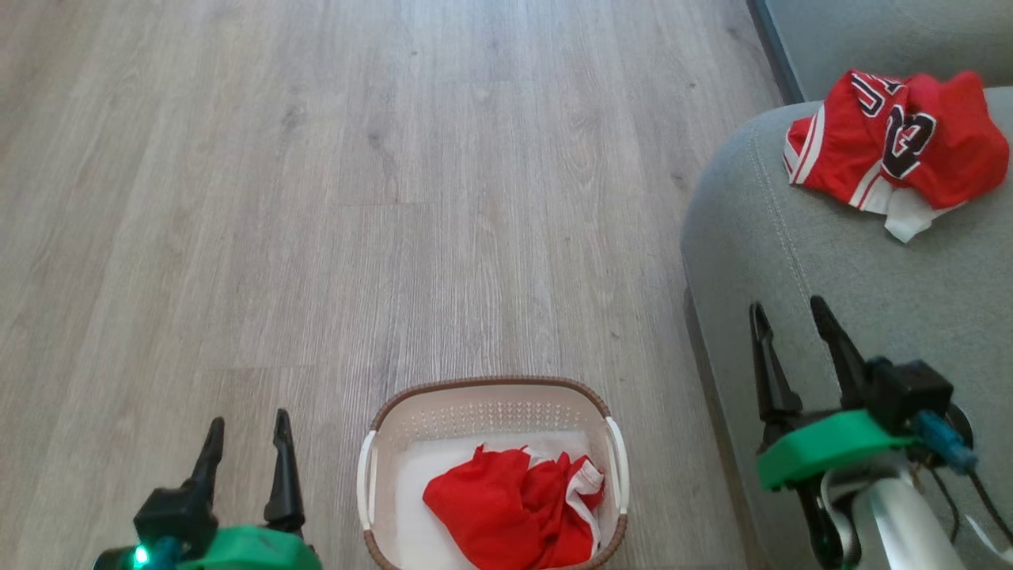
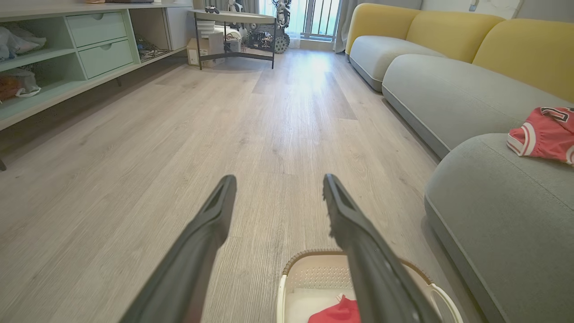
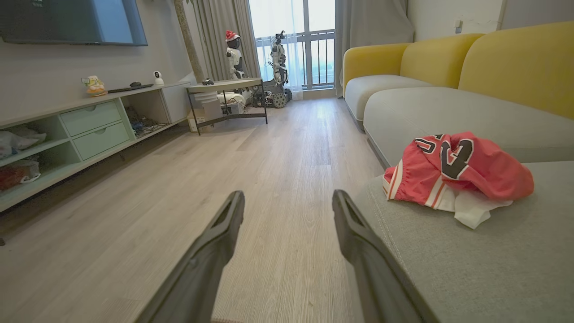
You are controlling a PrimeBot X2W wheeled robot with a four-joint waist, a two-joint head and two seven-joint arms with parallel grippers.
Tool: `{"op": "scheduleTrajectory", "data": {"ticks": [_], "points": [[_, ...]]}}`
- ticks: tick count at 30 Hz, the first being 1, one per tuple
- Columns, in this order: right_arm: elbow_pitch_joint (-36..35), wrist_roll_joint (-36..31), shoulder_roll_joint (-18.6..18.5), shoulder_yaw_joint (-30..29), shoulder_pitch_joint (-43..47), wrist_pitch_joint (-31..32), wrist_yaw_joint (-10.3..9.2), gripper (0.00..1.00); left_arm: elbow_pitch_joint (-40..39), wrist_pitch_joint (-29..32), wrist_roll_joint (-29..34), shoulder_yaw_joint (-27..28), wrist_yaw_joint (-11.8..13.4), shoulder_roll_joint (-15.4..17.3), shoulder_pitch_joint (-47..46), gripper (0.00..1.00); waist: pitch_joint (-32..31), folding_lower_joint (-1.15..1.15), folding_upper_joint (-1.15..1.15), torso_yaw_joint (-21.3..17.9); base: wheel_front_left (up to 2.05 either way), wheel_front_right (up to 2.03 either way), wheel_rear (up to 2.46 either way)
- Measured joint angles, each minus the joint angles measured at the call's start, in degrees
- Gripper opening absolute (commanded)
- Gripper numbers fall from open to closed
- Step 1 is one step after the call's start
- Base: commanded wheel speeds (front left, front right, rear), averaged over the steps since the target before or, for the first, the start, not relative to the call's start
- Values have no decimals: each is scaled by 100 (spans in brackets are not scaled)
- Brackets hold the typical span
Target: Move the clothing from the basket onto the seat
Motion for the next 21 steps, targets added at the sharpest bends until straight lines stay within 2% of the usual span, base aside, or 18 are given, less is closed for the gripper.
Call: {"op": "scheduleTrajectory", "data": {"ticks": [9,21], "points": [[-197,77,20,111,639,1,0,100,59,0,339,301,-368,-338,120,100,-63,0,0,53,0,0,0],[-209,77,21,111,643,1,0,100,235,0,621,689,-687,-595,200,100,-94,0,0,18,0,0,0]]}}
